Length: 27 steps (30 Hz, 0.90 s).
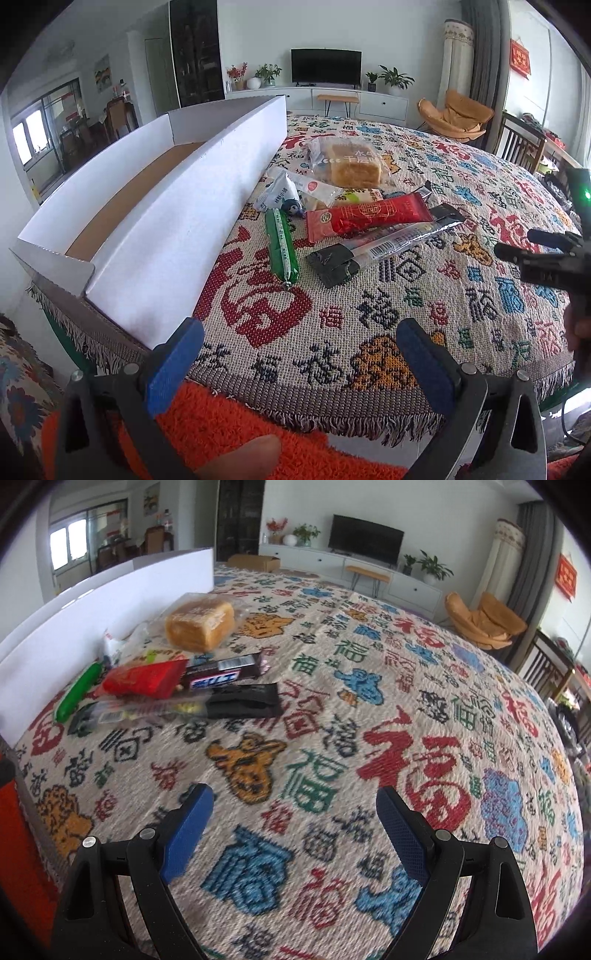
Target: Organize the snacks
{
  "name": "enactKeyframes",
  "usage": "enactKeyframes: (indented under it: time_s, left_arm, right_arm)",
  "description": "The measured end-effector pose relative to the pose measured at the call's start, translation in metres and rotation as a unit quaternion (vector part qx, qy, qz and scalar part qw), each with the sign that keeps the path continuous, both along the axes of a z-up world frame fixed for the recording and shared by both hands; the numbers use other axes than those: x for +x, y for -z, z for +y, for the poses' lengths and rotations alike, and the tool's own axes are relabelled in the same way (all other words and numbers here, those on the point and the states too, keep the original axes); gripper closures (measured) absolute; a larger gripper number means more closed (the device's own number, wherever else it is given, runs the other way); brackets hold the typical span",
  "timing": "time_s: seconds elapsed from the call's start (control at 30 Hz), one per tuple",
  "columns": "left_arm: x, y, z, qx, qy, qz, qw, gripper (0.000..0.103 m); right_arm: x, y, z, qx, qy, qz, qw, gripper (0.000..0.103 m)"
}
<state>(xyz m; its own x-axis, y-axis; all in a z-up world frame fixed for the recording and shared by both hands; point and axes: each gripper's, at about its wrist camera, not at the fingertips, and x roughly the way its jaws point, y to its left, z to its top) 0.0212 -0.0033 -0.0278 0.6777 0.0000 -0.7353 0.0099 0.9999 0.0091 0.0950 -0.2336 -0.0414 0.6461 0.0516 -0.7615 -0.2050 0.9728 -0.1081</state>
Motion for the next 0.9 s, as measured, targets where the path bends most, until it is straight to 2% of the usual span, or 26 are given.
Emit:
enactKeyframes:
  time_s: [0.1,0.2,0.37,0.67,0.9]
  left_arm:
    - [0.002,0.001,-0.001,0.003,-0.002,0.005,1.0000,0.000]
    - [0.003,0.002,-0.003,0.012,-0.005,0.009,0.9999,0.000]
    - [0.004,0.004,-0.004,0.025,-0.010,0.015,0.9995,0.000]
    - [0.009,0.008,-0.007,0.036,-0.007,0.033,0.9988,0.000]
    - [0.011,0.009,-0.002,0.024,-0.013,0.038,0.9989,0.000]
  right_arm:
    - [0.039,0.006,-0.039,0.013,0.074,0.014,0.997,0.011]
    - [0.072,0.014,-0.059,0.017,0.110,0.031,0.993,0.011]
    - [0.087,0.023,-0.064,0.049,0.116,0.038,0.991,0.010]
    - [0.089,0.026,-0.062,0.052,0.114,0.032,0.992,0.010]
    - [0.089,0.025,-0.060,0.052,0.114,0.032,0.992,0.010]
